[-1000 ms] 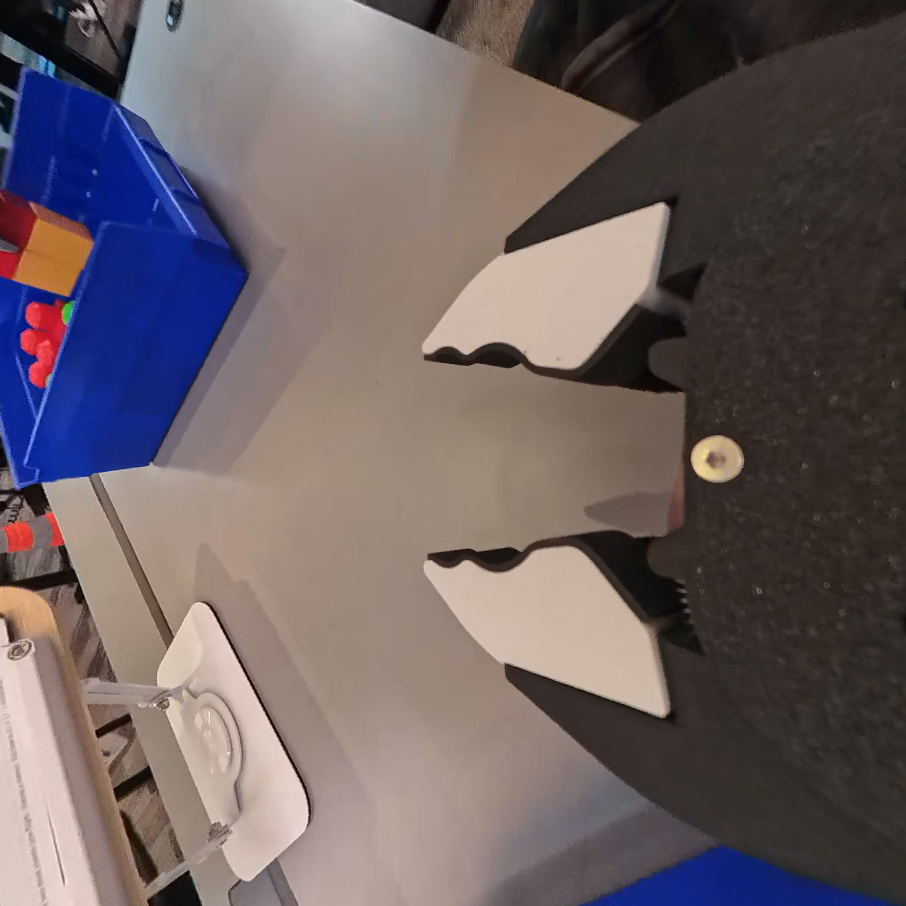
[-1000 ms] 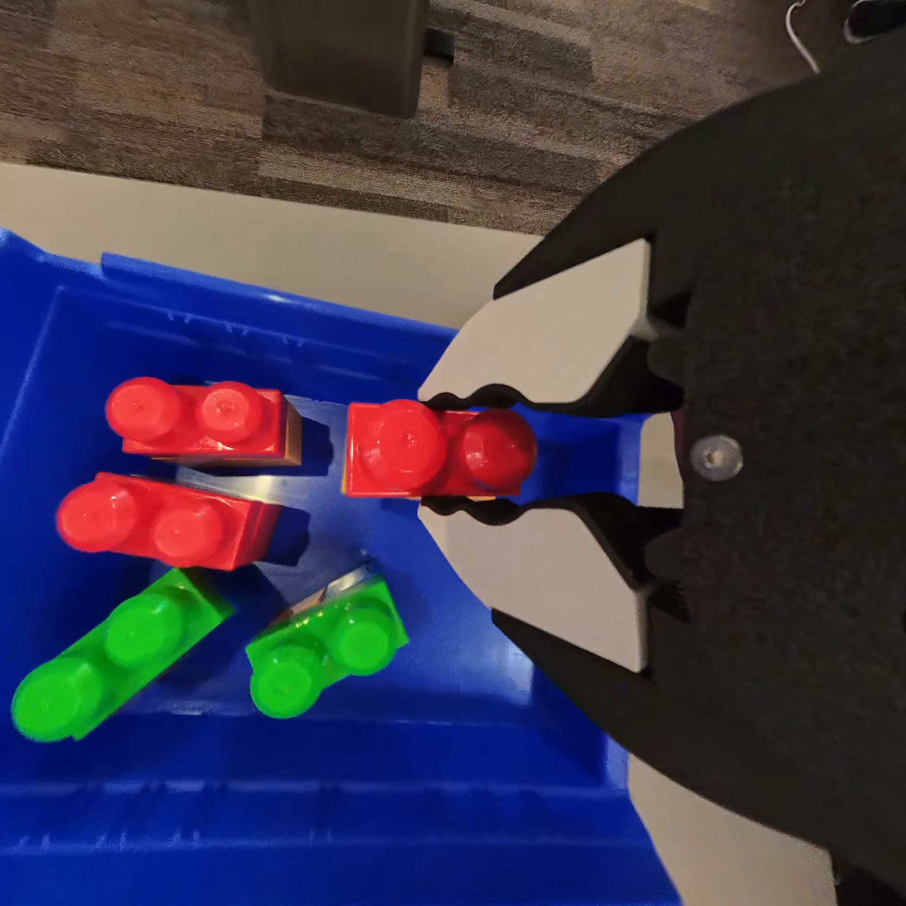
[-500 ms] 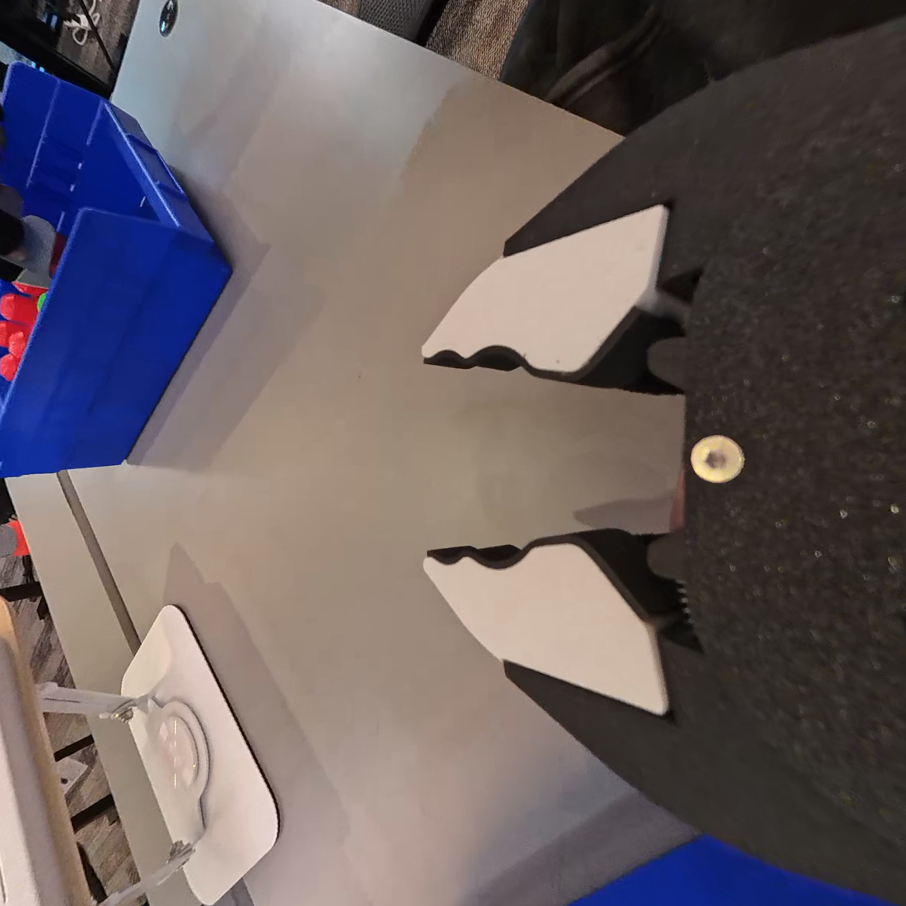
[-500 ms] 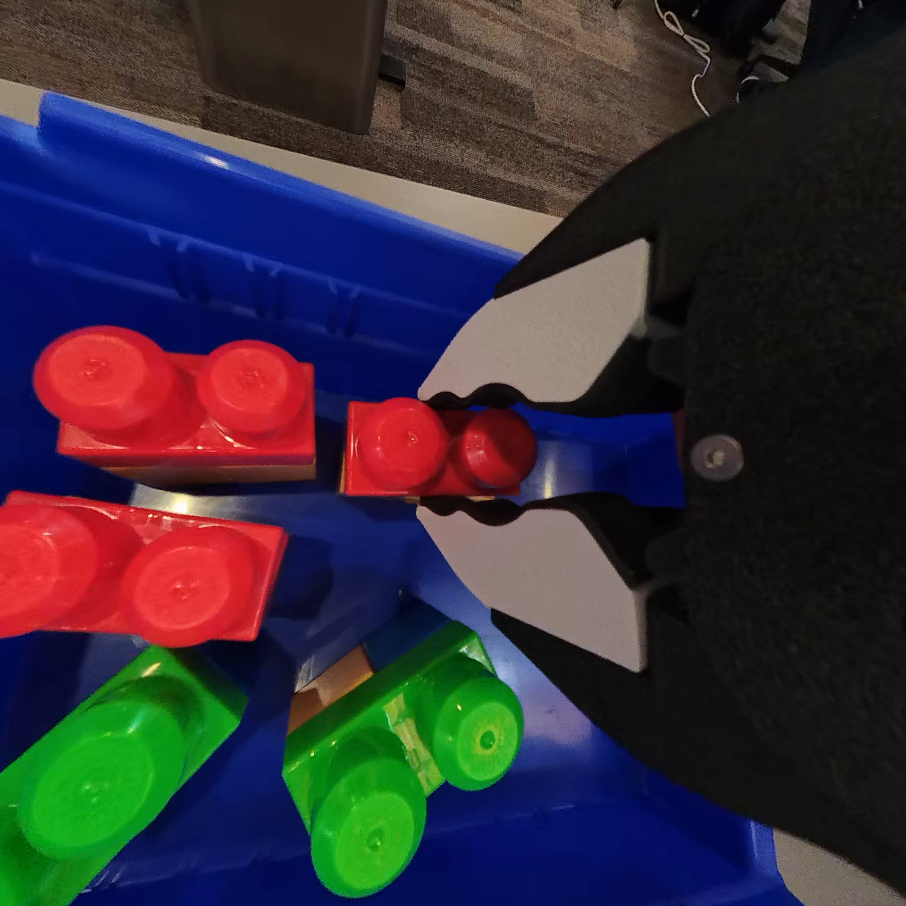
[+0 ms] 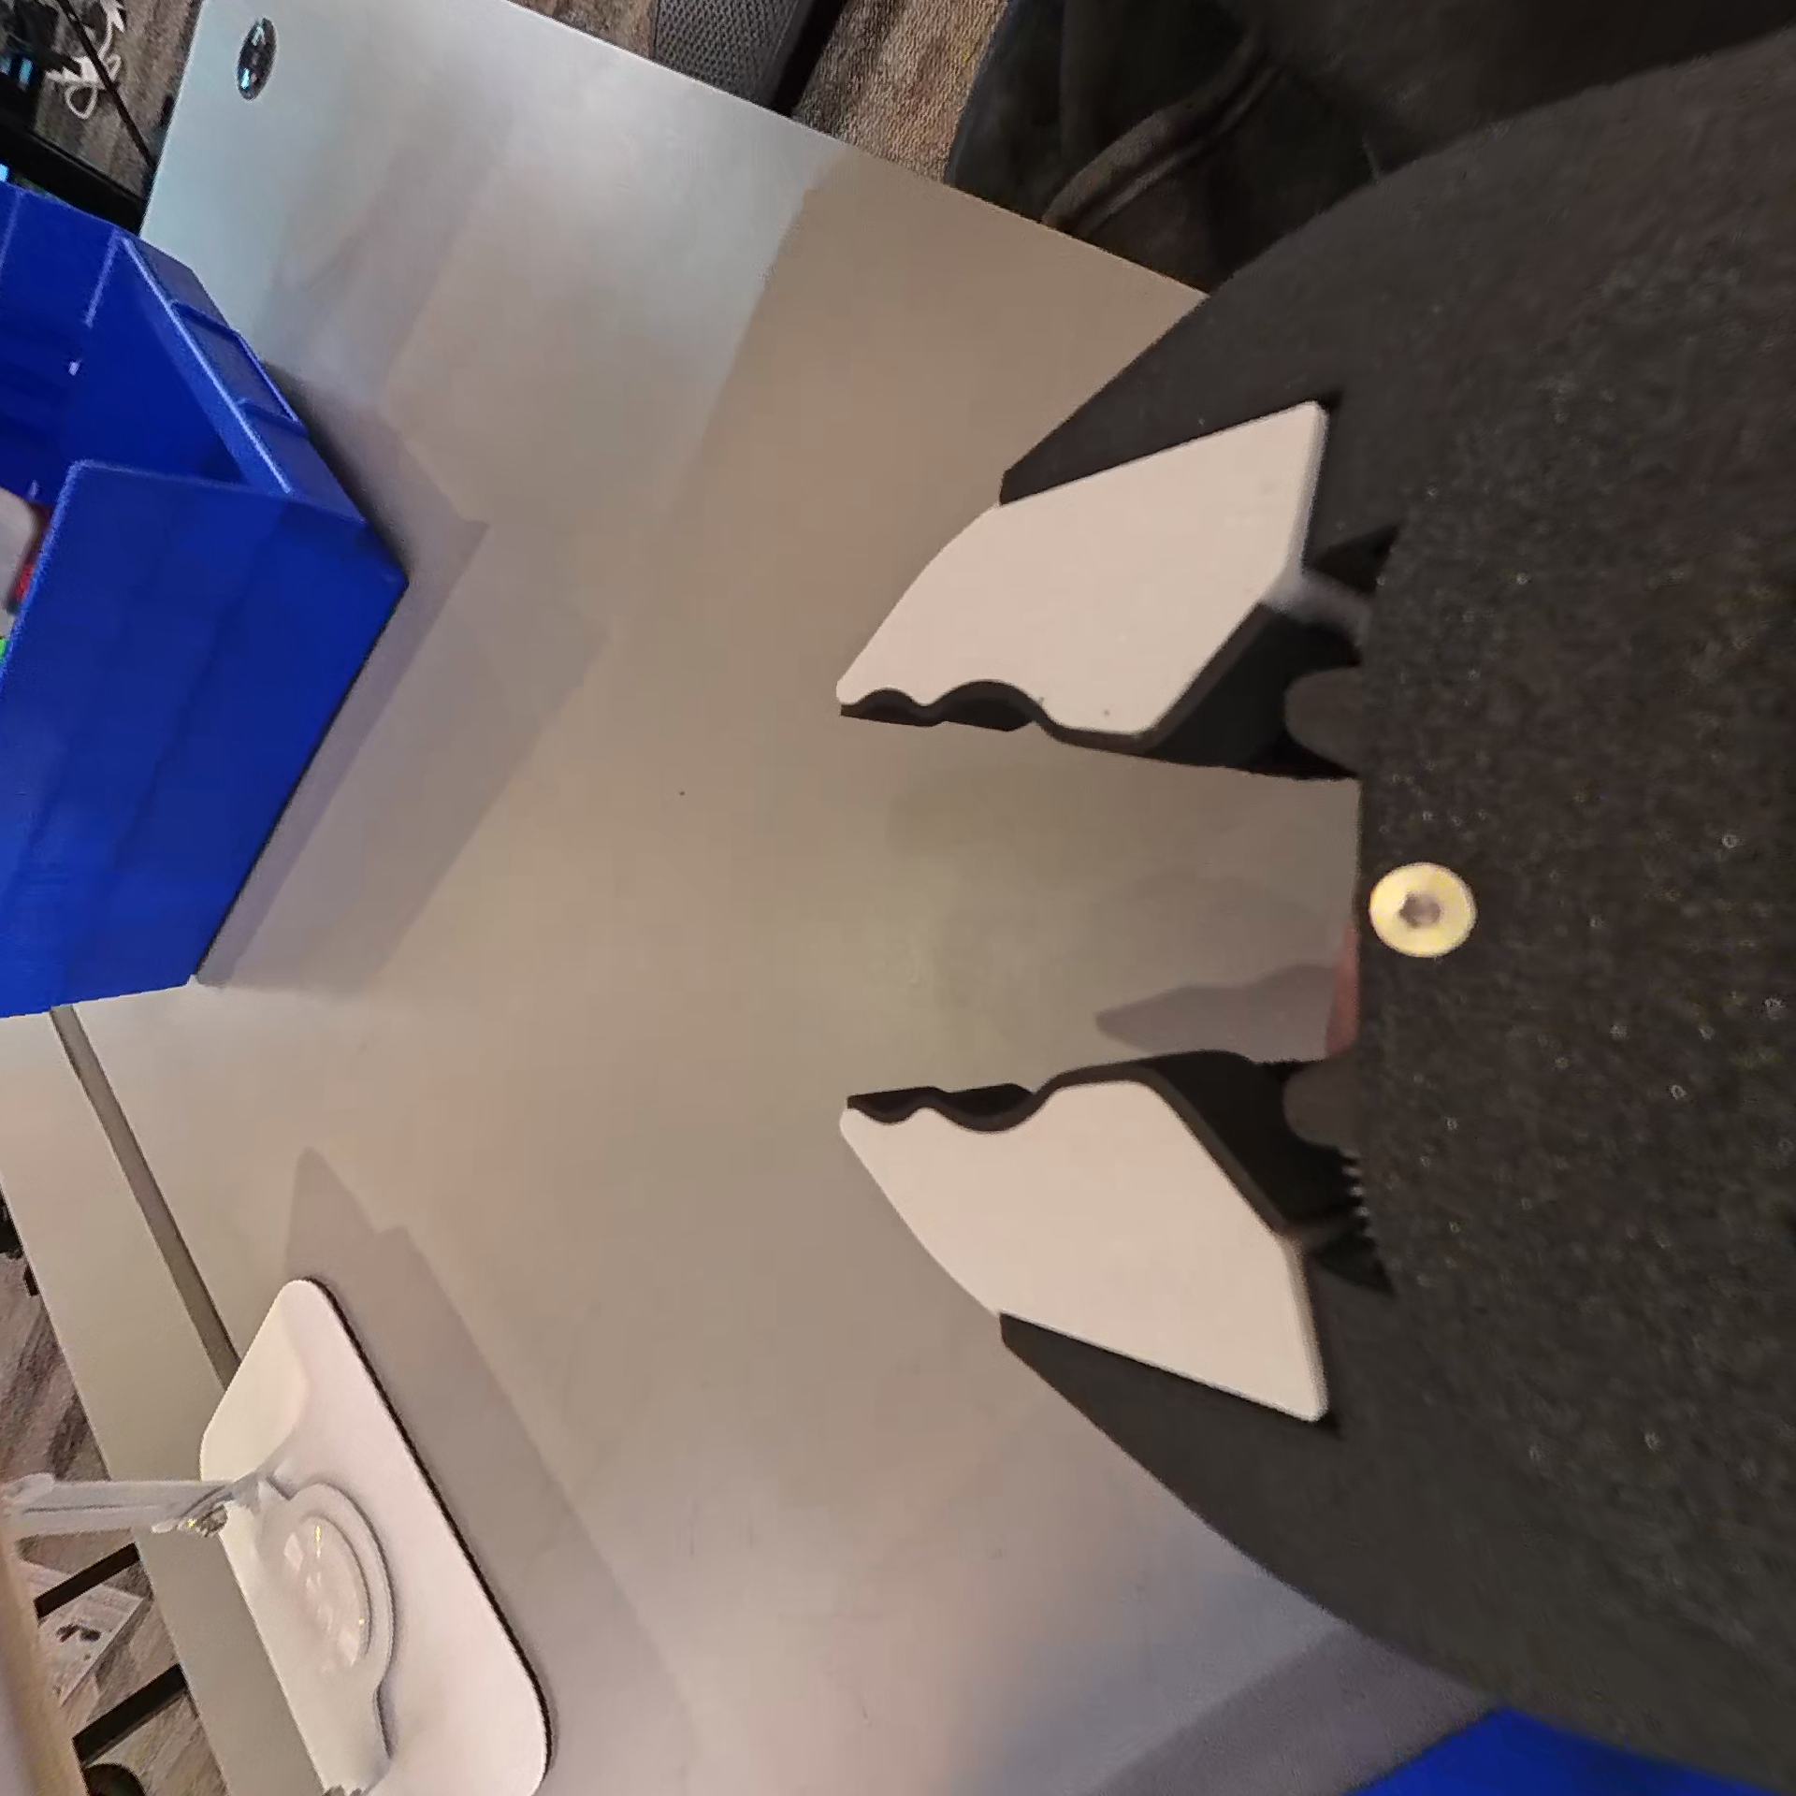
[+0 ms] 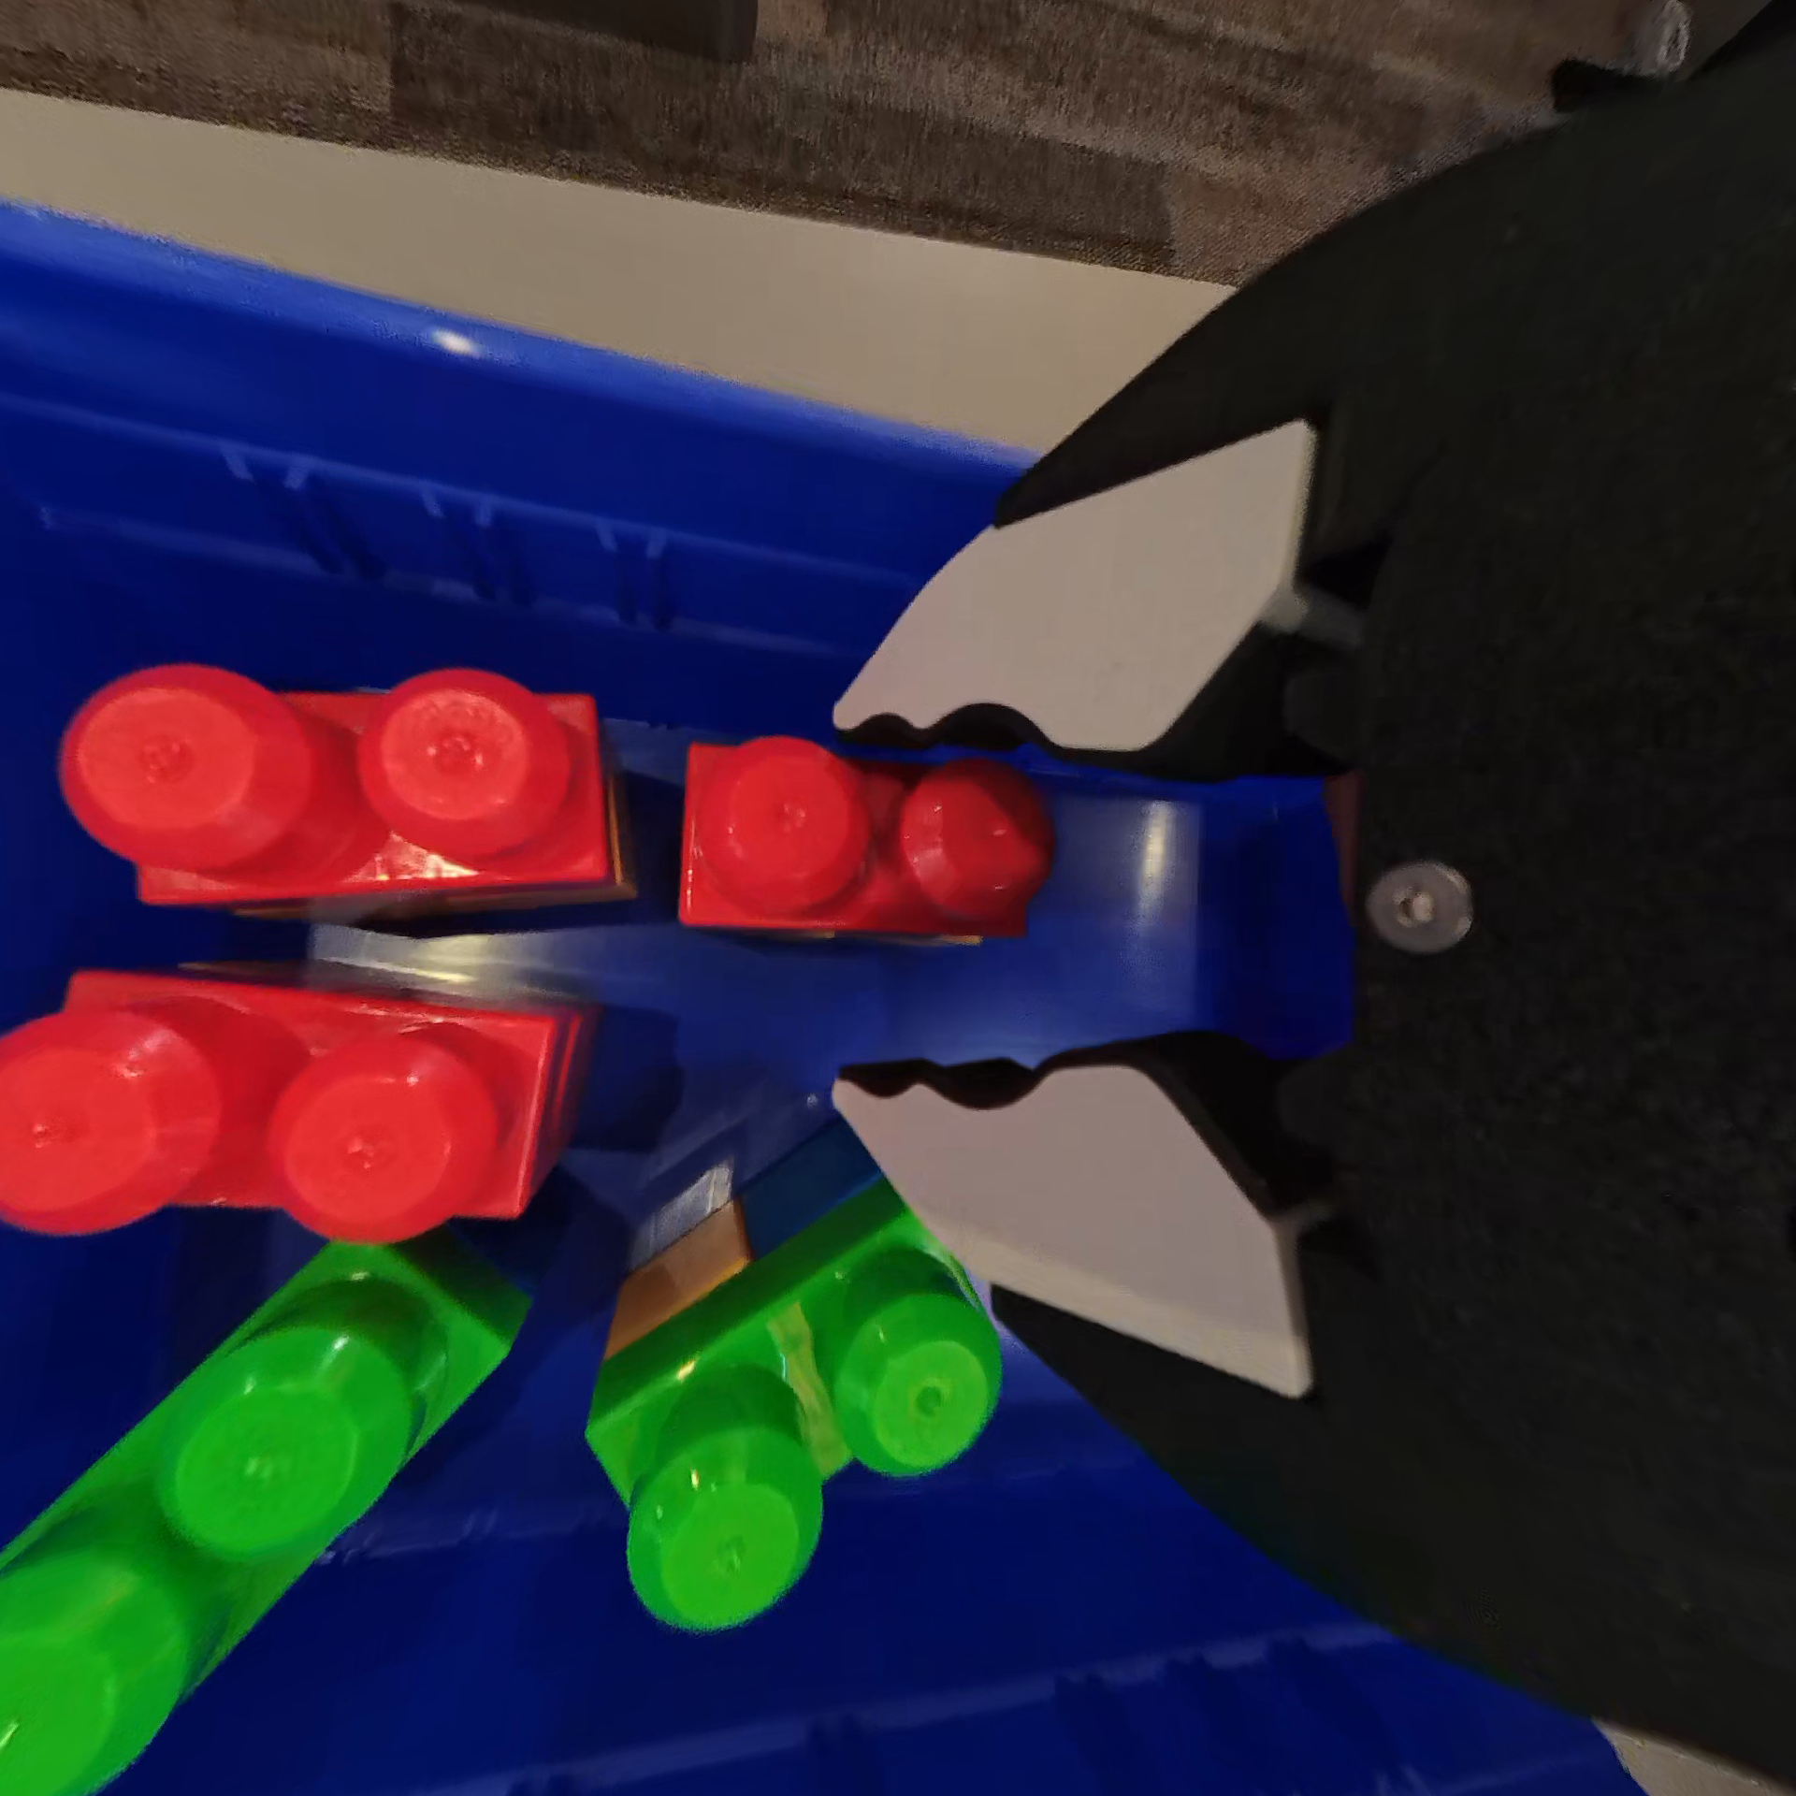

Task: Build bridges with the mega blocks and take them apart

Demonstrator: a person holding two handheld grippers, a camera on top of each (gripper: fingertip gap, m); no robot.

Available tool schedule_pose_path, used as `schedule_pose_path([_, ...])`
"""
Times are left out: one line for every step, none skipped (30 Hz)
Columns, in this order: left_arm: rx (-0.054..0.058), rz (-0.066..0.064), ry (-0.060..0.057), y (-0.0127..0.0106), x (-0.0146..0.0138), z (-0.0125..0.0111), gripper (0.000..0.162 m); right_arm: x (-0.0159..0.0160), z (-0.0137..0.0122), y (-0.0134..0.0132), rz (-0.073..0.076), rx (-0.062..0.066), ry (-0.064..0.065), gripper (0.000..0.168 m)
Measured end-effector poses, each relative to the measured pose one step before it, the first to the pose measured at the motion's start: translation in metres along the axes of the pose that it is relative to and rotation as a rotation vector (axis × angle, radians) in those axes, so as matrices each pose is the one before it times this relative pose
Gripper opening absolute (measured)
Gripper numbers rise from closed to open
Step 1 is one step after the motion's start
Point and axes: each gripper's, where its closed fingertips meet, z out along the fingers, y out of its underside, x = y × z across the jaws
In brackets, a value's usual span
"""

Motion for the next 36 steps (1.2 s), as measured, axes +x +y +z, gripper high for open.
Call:
schedule_pose_path([0.0040, 0.0029, -0.0048, -0.00057, -0.00081, -0.00062, 0.071, 0.00274, -0.00840, -0.00389, 0.0027, 0.0318, 0.0092, 0.063])
schedule_pose_path([0.0059, 0.0031, -0.0083, -0.00088, -0.00158, -0.00078, 0.071, 0.00081, -0.01273, -0.00660, 0.0049, 0.0498, -0.0019, 0.065])
schedule_pose_path([0.0068, 0.0014, -0.0079, -0.00108, -0.00172, -0.00098, 0.071, -0.00141, -0.01685, -0.00778, -0.0016, 0.0558, -0.0079, 0.064])
schedule_pose_path([0.0093, -0.0015, -0.0065, -0.00134, -0.00191, -0.00111, 0.071, -0.00229, -0.02089, -0.00965, -0.0131, 0.0687, 0.0029, 0.064])
schedule_pose_path([0.0100, -0.0043, -0.0053, -0.00151, -0.00210, -0.00133, 0.070, -0.00626, -0.02401, -0.01169, -0.0223, 0.0904, -0.0047, 0.063])
schedule_pose_path([0.0077, -0.0064, -0.0045, -0.00121, -0.00214, -0.00109, 0.070, -0.01070, -0.02509, -0.01185, -0.0156, 0.0978, -0.0126, 0.061])
schedule_pose_path([0.0050, -0.0077, -0.0042, -0.00087, -0.00221, -0.00066, 0.070, -0.01913, -0.02394, -0.01160, -0.0216, 0.1029, -0.0412, 0.061])
schedule_pose_path([0.0027, -0.0073, -0.0036, -0.00036, -0.00225, -0.00039, 0.070, -0.02943, -0.02074, -0.00896, -0.0288, 0.0974, -0.0801, 0.060])
schedule_pose_path([0.0029, -0.0060, -0.0053, 0.00000, -0.00230, -0.00005, 0.070, -0.03663, -0.01507, -0.00449, -0.0139, 0.0844, -0.1064, 0.058])
schedule_pose_path([0.0011, -0.0040, -0.0079, 0.00058, -0.00262, 0.00043, 0.070, -0.04174, -0.00750, 0.00107, -0.0033, 0.0714, -0.1246, 0.057])
schedule_pose_path([-0.0031, -0.0024, -0.0082, 0.00121, -0.00237, 0.00085, 0.070, -0.04465, 0.00039, 0.00879, -0.0028, 0.0505, -0.1391, 0.057])
schedule_pose_path([-0.0048, -0.0029, -0.0060, 0.00157, -0.00183, 0.00109, 0.071, -0.04134, 0.00818, 0.01640, 0.0137, 0.0255, -0.1316, 0.057])
schedule_pose_path([-0.0048, -0.0037, -0.0026, 0.00174, -0.00109, 0.00119, 0.071, -0.03342, 0.01359, 0.02045, 0.0344, 0.0234, -0.1064, 0.056])
schedule_pose_path([-0.0053, -0.0038, -0.0001, 0.00196, -0.00019, 0.00106, 0.071, -0.02539, 0.01469, 0.02348, 0.0174, 0.0118, -0.0841, 0.055])
schedule_pose_path([-0.0064, -0.0029, 0.0004, 0.00237, 0.00026, 0.00112, 0.071, -0.01555, 0.01284, 0.02391, -0.0003, -0.0064, -0.0441, 0.053])
schedule_pose_path([-0.0076, -0.0012, -0.0005, 0.00265, 0.00064, 0.00102, 0.071, -0.00730, 0.00907, 0.01932, -0.0011, 0.0056, -0.0044, 0.053])
schedule_pose_path([-0.0082, -0.0001, -0.0013, 0.00291, 0.00090, 0.00084, 0.071, -0.00518, 0.00489, 0.01536, -0.0097, 0.0048, -0.0036, 0.052])
schedule_pose_path([-0.0074, -0.0002, 0.0000, 0.00249, 0.00139, 0.00044, 0.071, -0.00316, 0.00252, 0.01296, -0.0055, -0.0087, -0.0007, 0.051])
schedule_pose_path([-0.0037, 0.0001, 0.0004, 0.00179, 0.00165, 0.00008, 0.071, -0.00208, 0.00109, 0.01032, 0.0087, -0.0133, -0.0003, 0.050])
schedule_pose_path([0.0012, 0.0014, -0.0013, 0.00071, 0.00129, -0.00019, 0.071, -0.00239, -0.00012, 0.00776, 0.0220, -0.0064, -0.0084, 0.049])
schedule_pose_path([0.0029, 0.0025, -0.0025, -0.00025, 0.00097, -0.00019, 0.070, -0.00464, -0.00073, 0.00566, 0.0222, 0.0008, -0.0255, 0.048])
schedule_pose_path([0.0012, 0.0015, -0.0037, -0.00065, 0.00062, -0.00026, 0.070, -0.00434, -0.00105, 0.00497, 0.0073, -0.0117, -0.0243, 0.047])
schedule_pose_path([0.0003, -0.0003, -0.0014, -0.00095, 0.00077, -0.00040, 0.070, -0.00087, -0.00168, 0.00300, -0.0088, -0.0117, -0.0016, 0.047])
schedule_pose_path([0.0027, -0.0008, 0.0023, -0.00141, 0.00142, -0.00079, 0.070, 0.00108, -0.00217, 0.00047, -0.0176, -0.0016, 0.0104, 0.047])
schedule_pose_path([0.0032, -0.0004, 0.0011, -0.00130, 0.00129, -0.00106, 0.070, 0.00063, -0.00226, -0.00089, -0.0142, 0.0031, 0.0071, 0.046])
schedule_pose_path([0.0011, -0.0002, 0.0007, -0.00079, 0.00125, -0.00122, 0.070, -0.00050, -0.00163, -0.00131, -0.0079, 0.0050, -0.0008, 0.046])
schedule_pose_path([0.0005, -0.0016, 0.0040, -0.00050, 0.00166, -0.00144, 0.070, -0.00167, -0.00112, -0.00104, -0.0055, 0.0051, -0.0058, 0.045])
schedule_pose_path([0.0012, -0.0038, 0.0076, -0.00057, 0.00207, -0.00163, 0.070, -0.00168, -0.00058, -0.00028, -0.0096, 0.0006, -0.0053, 0.045])
schedule_pose_path([0.0025, -0.0053, 0.0108, -0.00080, 0.00252, -0.00204, 0.070, -0.00068, -0.00013, 0.00071, -0.0151, -0.0034, 0.0034, 0.045])
schedule_pose_path([0.0031, -0.0055, 0.0142, -0.00111, 0.00288, -0.00243, 0.070, -0.00002, 0.00027, 0.00147, -0.0176, -0.0070, 0.0070, 0.045])
schedule_pose_path([0.0022, -0.0032, 0.0139, -0.00153, 0.00270, -0.00314, 0.070, -0.00016, 0.00031, 0.00179, -0.0170, -0.0100, 0.0050, 0.045])
schedule_pose_path([0.0010, -0.0043, 0.0102, -0.00250, 0.00211, -0.00430, 0.070, -0.00051, 0.00029, 0.00127, -0.0134, -0.0085, 0.0015, 0.044])
schedule_pose_path([0.0037, -0.0101, 0.0120, -0.00396, 0.00246, -0.00610, 0.071, -0.00081, 0.00002, 0.00063, -0.0093, -0.0067, -0.0009, 0.044])
schedule_pose_path([0.0100, -0.0115, 0.0142, -0.00548, 0.00276, -0.00822, 0.071, -0.00026, -0.00029, -0.00025, -0.0063, -0.0030, 0.0007, 0.043])
schedule_pose_path([0.0175, -0.0098, 0.0034, -0.00720, 0.00048, -0.01018, 0.071, 0.00029, -0.00059, -0.00088, -0.0056, 0.0022, 0.0031, 0.043])
schedule_pose_path([0.0225, -0.0075, -0.0142, -0.00855, -0.00350, -0.01221, 0.070, 0.00085, -0.00069, -0.00097, -0.0038, 0.0029, 0.0035, 0.042])
